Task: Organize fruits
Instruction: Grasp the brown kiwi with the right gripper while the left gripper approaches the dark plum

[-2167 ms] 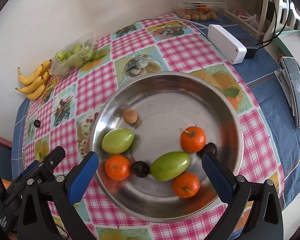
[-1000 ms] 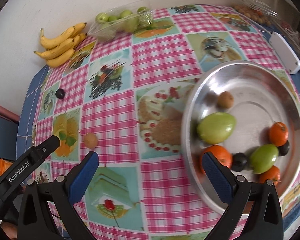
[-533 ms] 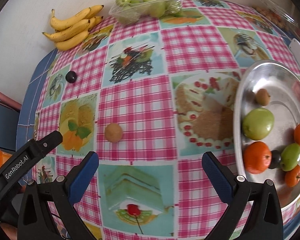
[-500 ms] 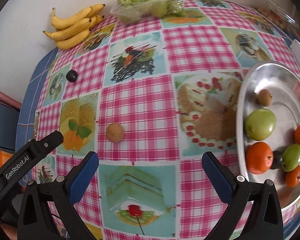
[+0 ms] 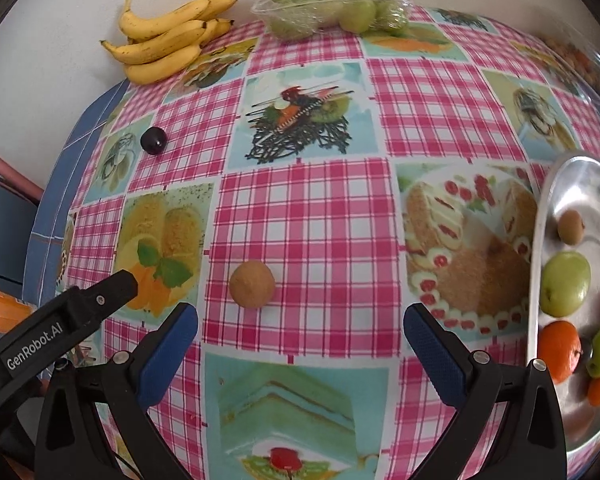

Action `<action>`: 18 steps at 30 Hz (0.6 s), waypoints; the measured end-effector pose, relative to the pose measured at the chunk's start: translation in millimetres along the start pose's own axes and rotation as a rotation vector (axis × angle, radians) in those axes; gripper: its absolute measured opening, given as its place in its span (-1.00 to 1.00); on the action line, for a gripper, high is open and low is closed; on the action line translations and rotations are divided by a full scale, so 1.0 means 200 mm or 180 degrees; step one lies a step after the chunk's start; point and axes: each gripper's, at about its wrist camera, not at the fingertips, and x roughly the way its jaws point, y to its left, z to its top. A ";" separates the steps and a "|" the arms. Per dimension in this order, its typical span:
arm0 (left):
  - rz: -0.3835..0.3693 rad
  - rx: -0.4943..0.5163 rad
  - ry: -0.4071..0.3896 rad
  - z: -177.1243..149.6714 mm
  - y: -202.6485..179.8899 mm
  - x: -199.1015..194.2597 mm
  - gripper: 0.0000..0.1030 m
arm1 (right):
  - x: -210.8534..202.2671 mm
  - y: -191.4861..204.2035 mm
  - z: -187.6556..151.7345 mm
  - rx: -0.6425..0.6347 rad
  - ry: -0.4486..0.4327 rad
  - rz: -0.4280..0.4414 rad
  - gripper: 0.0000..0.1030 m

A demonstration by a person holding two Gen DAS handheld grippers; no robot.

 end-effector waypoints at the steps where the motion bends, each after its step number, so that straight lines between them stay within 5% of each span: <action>1: 0.0013 -0.0006 0.0006 0.00 0.00 0.01 1.00 | 0.01 0.01 0.01 -0.0014 -0.0003 0.0000 0.99; 14: 0.0042 -0.0117 0.0039 0.01 0.04 0.04 1.00 | 0.06 0.10 0.00 -0.0288 -0.0006 -0.0138 0.80; 18: 0.0044 -0.0128 0.0060 0.00 0.05 0.05 1.00 | 0.06 0.11 0.00 -0.0311 -0.0029 -0.0168 0.46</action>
